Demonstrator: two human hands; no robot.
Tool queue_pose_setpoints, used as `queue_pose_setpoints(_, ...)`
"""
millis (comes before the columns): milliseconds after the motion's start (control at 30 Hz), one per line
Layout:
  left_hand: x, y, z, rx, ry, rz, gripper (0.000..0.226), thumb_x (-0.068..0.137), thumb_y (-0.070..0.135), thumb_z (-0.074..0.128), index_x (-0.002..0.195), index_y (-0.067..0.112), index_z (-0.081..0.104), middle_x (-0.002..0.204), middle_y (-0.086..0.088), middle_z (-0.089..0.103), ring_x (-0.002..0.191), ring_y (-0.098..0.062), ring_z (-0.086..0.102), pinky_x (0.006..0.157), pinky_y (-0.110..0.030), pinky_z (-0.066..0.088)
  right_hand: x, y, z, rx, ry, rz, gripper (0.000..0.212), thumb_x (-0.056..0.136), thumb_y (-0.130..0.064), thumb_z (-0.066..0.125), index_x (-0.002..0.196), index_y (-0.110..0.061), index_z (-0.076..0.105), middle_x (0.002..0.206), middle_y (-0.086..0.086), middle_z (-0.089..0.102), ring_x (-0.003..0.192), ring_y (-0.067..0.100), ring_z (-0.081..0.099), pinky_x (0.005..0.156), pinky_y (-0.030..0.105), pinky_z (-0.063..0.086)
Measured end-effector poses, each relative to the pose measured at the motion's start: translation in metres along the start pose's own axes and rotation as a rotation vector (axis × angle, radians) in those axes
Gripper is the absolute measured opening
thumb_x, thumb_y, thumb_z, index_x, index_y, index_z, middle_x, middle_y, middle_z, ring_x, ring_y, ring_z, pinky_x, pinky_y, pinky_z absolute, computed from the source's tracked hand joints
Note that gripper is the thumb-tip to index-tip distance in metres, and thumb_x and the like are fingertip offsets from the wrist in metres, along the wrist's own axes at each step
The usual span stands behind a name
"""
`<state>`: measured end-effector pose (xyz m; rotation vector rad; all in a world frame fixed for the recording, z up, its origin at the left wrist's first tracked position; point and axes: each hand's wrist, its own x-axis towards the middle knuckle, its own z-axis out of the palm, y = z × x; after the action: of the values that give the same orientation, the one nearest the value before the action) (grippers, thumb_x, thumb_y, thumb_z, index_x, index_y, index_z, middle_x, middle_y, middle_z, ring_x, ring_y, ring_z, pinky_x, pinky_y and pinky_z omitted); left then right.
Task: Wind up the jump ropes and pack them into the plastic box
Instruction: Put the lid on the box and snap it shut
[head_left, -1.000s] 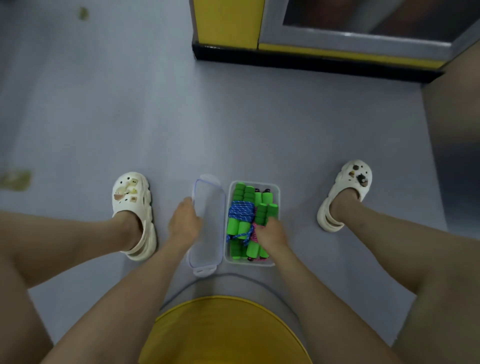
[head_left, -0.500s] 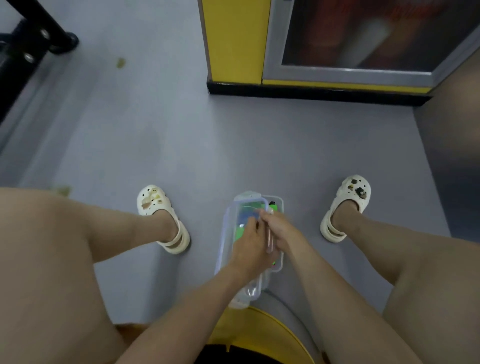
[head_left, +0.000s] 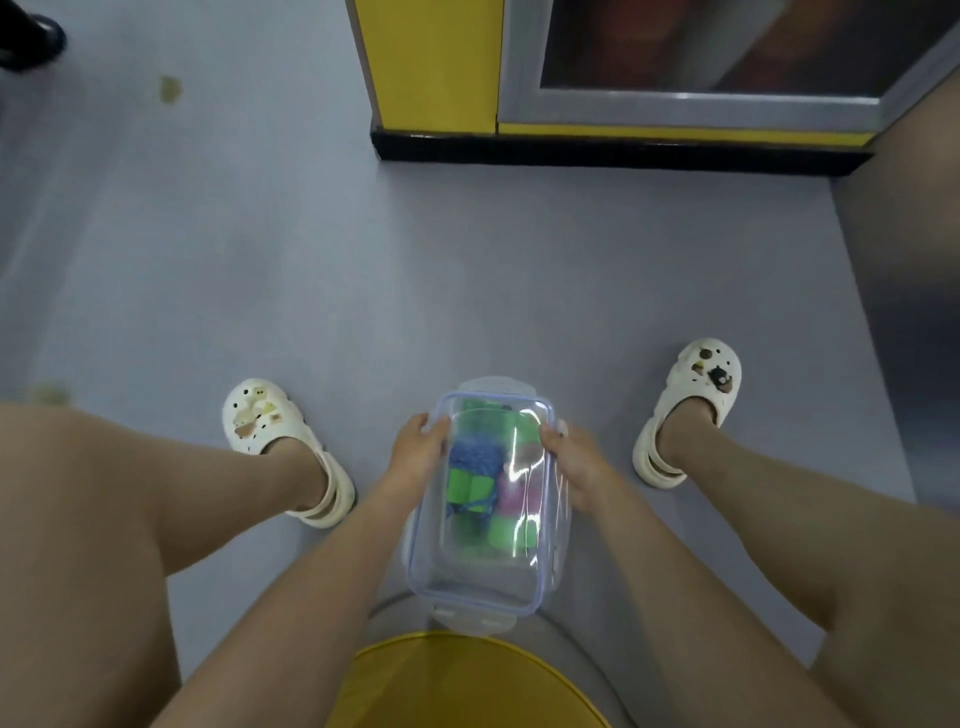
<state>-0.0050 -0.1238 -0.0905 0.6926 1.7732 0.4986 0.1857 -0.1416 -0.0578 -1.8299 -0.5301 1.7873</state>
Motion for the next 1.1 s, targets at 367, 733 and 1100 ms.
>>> queue_pose_setpoints(367,0.046,-0.01,0.029,-0.138,0.15,-0.116,0.021,0.074,0.015,0.07,0.095,0.013,0.065,0.085,-0.008,0.06,0.077,-0.023,0.056,0.072,-0.036,0.051,0.062,0.011,0.005,-0.549,0.36,-0.215,0.036,0.084,-0.001,0.056,0.119,-0.011,0.061,0.112,0.01,0.065,0.101,0.026,0.062,0.09,0.033,0.049)
queue_pose_setpoints(733,0.058,-0.006,0.041,-0.173,0.131,-0.036,0.034,0.082,0.0,0.055,0.11,0.011,0.071,0.092,-0.003,0.071,0.077,-0.016,0.061,0.076,-0.028,0.053,0.104,0.031,-0.001,-0.592,0.401,-0.204,0.041,0.086,-0.01,0.046,0.122,-0.016,0.063,0.112,0.02,0.063,0.098,0.034,0.063,0.088,0.044,0.053)
queue_pose_setpoints(1100,0.074,-0.007,0.045,-0.279,0.232,-0.051,0.028,0.085,0.004,0.066,0.113,0.0,0.068,0.103,-0.006,0.069,0.091,-0.016,0.062,0.09,-0.024,0.048,0.105,0.009,0.0,-0.447,0.474,-0.195,0.028,0.093,-0.012,0.056,0.118,-0.003,0.065,0.121,0.013,0.065,0.113,0.023,0.059,0.088,0.013,0.036)
